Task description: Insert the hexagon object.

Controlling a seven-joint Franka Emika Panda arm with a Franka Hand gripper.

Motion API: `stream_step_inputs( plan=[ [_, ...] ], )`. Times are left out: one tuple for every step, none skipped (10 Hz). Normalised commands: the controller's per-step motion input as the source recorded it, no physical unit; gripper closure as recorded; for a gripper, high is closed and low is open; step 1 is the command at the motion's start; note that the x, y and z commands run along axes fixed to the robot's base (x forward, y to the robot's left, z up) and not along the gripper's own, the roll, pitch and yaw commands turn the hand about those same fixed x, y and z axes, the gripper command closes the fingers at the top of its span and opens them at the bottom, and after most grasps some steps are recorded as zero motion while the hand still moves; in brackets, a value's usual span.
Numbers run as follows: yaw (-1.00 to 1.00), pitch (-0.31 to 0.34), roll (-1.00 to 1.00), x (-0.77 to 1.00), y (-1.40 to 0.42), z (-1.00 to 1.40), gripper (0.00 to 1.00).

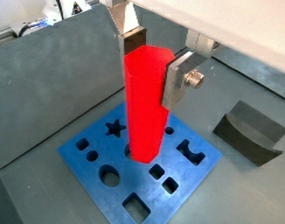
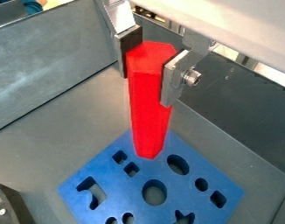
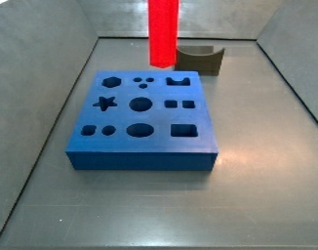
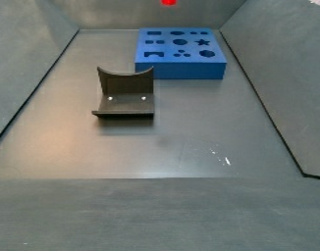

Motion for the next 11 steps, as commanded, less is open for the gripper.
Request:
stream_step_inputs(
  plan=[
    [0.00, 0.000, 0.00, -0.04, 0.00, 0.00, 1.00],
    [-0.03, -0.051, 0.04, -0.30, 0.48, -0.32, 1.00],
    [-0.01, -0.066, 0.02, -0.37, 0.84, -0.50, 1.00],
    [0.00, -0.171, -0.02, -0.48, 0.92, -0.65, 1.00],
    [0.00, -0.206, -0.05, -0.49, 0.89, -0.73, 1.00],
    [0.00, -0.230, -0.09, -0.55, 0.83, -0.67, 1.00],
    [0.00, -0.253, -0.11, -0.56, 0.79, -0.62, 1.00],
    [0.00, -0.234, -0.05, -0.61, 0.77, -0.51, 1.00],
    [-0.07, -0.063, 0.05, -0.51, 0.46, -0.26, 1.00],
    [0.00, 0.000, 0.11, -0.21, 0.07, -0.12, 1.00],
    [-0.01, 0.000, 0.00, -0.18, 0.04, -0.04, 1.00]
  ],
)
